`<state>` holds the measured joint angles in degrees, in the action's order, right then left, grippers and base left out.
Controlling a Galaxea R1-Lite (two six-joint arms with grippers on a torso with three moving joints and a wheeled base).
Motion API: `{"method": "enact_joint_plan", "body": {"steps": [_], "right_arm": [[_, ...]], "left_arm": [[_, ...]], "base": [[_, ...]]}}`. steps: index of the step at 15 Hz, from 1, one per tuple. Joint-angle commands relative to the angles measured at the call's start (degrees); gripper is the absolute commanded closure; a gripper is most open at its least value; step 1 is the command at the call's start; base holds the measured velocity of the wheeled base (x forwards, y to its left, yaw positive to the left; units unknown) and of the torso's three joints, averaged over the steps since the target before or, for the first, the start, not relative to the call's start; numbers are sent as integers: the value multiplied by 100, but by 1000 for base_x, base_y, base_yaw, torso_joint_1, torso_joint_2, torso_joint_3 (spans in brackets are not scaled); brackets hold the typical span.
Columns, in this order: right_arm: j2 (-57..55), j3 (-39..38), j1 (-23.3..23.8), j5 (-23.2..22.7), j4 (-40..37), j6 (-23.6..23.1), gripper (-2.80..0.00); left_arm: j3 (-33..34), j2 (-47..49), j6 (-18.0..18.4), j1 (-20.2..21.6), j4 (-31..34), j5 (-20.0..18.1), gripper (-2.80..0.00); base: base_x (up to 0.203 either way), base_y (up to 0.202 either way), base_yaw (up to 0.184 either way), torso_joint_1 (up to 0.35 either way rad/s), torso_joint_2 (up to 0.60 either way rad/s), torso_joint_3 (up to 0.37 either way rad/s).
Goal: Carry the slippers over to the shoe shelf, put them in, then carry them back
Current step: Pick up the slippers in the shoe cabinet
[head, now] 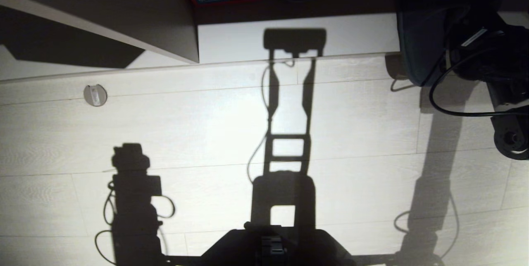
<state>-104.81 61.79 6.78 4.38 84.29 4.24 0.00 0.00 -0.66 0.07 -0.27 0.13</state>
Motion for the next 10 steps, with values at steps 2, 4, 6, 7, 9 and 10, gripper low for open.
{"method": "enact_joint_plan", "body": {"steps": [2, 4, 6, 7, 9, 10], "right_arm": [[171, -73, -1, 2, 44, 18, 0], [304, -97, -1, 2, 44, 24, 0], [414, -122, -1, -7, 14, 21, 0], [480, -150, -1, -7, -8, 16, 0], [532, -168, -1, -7, -18, 15, 0], [538, -175, -1, -14, -30, 15, 0]], "left_arm": [[0, 6, -4, 1, -8, -4, 0], [0, 0, -4, 1, -8, 4, 0], [0, 0, -4, 1, -8, -5, 0], [0, 0, -4, 1, -8, 4, 0], [0, 0, -4, 1, -8, 4, 0], [0, 0, -4, 1, 0, 4, 0]], "base": [[0, 0, 0, 0, 0, 0], [0, 0, 0, 0, 0, 0], [0, 0, 0, 0, 0, 0], [0, 0, 0, 0, 0, 0], [0, 0, 0, 0, 0, 0], [0, 0, 0, 0, 0, 0]]}}
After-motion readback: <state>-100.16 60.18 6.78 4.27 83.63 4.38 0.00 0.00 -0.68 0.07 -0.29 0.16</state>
